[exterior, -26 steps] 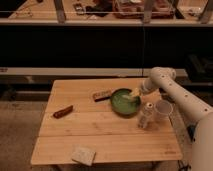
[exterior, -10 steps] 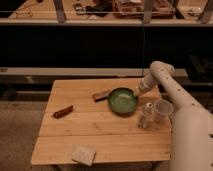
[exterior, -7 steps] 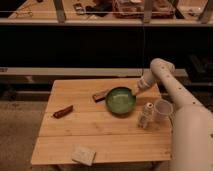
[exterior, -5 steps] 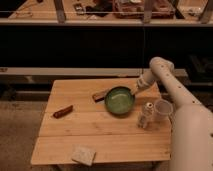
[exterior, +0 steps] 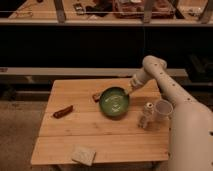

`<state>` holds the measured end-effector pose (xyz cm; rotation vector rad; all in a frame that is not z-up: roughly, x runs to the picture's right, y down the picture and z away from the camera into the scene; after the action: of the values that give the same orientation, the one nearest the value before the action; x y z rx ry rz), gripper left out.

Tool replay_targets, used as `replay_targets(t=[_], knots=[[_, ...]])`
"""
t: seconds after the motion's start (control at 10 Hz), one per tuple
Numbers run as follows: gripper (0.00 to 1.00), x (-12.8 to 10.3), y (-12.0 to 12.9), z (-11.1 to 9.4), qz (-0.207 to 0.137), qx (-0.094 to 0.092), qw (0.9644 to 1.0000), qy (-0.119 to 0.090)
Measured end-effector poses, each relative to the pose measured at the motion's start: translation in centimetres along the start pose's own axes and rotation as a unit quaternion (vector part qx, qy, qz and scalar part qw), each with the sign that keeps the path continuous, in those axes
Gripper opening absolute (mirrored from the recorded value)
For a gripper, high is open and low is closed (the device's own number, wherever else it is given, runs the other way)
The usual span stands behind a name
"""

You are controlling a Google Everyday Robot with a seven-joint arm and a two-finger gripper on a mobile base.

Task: Drag the ceramic bowl in a circle

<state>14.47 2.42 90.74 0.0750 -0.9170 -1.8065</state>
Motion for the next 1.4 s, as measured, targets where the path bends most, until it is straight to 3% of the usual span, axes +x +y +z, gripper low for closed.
replay_targets(t=[0.3, 0.6, 0.8, 0.9, 1.1, 1.3, 1.4], knots=[[0.1, -1.2, -2.9, 0.9, -0.023, 0.021, 0.9994, -0.017], [0.1, -5.8, 1.1, 1.0, 0.013, -0.02, 0.9988, -0.043], [0.1, -7.5, 4.0, 0.4, 0.041, -0.062, 0.9962, -0.046], [0.1, -7.7, 5.4, -0.8, 0.055, -0.083, 0.9943, -0.038], [0.1, -7.7, 10.0, -4.7, 0.107, -0.138, 0.9847, -0.006], [0.1, -7.2, 12.2, -5.5, 0.15, -0.149, 0.9772, 0.016], [0.1, -6.4, 12.8, -5.2, 0.17, -0.144, 0.9745, 0.027]])
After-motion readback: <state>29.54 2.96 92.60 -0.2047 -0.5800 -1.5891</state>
